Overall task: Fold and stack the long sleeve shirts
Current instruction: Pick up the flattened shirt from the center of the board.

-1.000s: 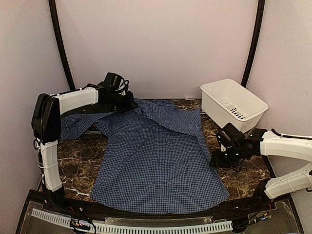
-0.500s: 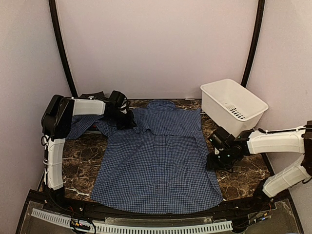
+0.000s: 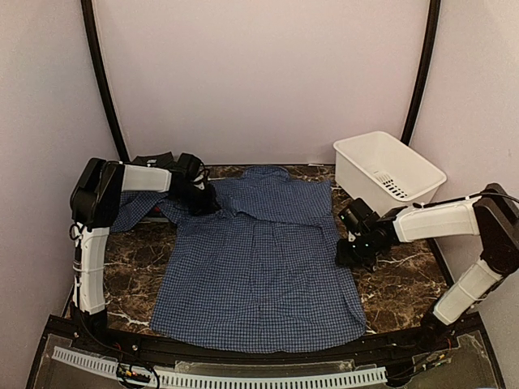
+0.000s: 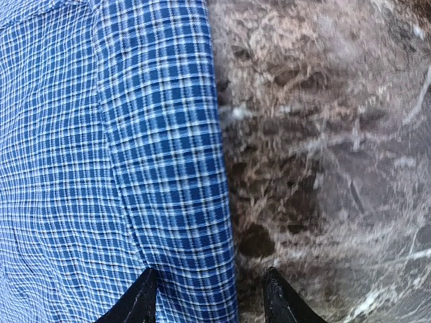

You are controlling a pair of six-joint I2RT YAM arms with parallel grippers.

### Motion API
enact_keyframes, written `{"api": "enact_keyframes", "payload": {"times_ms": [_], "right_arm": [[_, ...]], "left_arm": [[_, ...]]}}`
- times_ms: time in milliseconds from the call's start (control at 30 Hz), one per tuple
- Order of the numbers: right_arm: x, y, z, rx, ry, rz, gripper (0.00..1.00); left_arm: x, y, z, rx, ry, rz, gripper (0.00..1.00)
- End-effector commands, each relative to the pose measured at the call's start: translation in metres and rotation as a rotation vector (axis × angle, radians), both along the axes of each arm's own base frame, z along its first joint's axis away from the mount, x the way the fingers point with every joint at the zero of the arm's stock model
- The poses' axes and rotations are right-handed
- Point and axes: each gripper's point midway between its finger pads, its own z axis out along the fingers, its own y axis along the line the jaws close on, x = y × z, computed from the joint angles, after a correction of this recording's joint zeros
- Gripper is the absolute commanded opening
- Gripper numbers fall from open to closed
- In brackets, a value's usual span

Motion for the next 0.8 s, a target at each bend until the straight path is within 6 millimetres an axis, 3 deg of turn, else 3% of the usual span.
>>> {"api": "enact_keyframes", "payload": {"times_ms": [0, 167, 367, 767], "right_arm": [[0.009, -0.007, -0.010, -0.036, 0.016, 0.014, 0.51], [0.023, -0.003, -0.010, -0.036, 0.010, 0.024, 0.51], [0.013, -0.005, 0.005, -0.019, 0.011, 0.041, 0.51], [-0.079, -0.003, 0.037, -0.021, 0.101, 0.132, 0.49]], "left_arm": [[0.007, 0.034, -0.029, 0.087, 0.044, 0.060, 0.00], [0.011, 0.041, -0.029, 0.086, 0.049, 0.073, 0.00], [0.008, 0.034, -0.020, 0.058, 0.048, 0.039, 0.00], [0.021, 0.012, 0.024, -0.006, -0.031, -0.016, 0.00]]}}
